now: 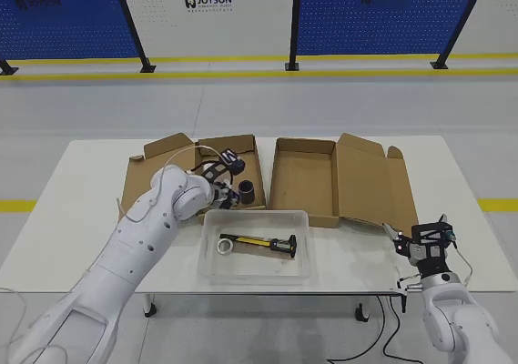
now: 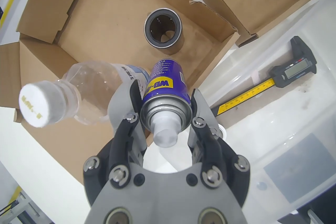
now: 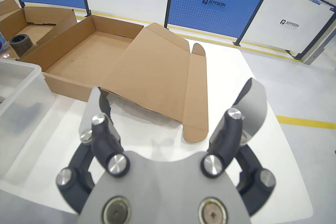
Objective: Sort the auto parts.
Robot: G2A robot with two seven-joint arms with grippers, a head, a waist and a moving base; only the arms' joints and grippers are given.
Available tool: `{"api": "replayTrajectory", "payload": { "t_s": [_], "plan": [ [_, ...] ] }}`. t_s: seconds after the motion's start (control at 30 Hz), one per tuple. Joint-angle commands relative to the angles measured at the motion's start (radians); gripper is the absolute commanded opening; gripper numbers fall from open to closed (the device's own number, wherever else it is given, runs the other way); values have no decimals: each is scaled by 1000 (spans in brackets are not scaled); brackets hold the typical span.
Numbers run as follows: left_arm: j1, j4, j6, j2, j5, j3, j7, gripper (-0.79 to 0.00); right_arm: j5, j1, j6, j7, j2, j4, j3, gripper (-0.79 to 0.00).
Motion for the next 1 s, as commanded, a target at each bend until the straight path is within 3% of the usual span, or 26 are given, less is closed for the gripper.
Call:
{"api": "replayTrajectory", "payload": {
  "t_s": [0.0,0.33,0.43,0.5,0.77,0.87,0.97],
  "plan": [
    [-12,21,6,-6,0,12,4,-785,0,0,0,0,0,0,0,0],
    [-67,128,10,-41,-5,68,20,-785,0,0,0,0,0,0,0,0],
    [-79,154,10,-51,-9,81,29,-723,0,0,0,0,0,0,0,0],
    [-87,172,9,-57,-12,89,35,-628,0,0,0,0,0,0,0,0],
    [-113,228,2,-77,-14,110,62,-573,0,0,0,0,0,0,0,0],
    [-120,241,0,-83,-14,115,68,-449,0,0,0,0,0,0,0,0],
    [-126,253,-2,-89,-14,118,74,-431,0,0,0,0,0,0,0,0]
  ]
}}
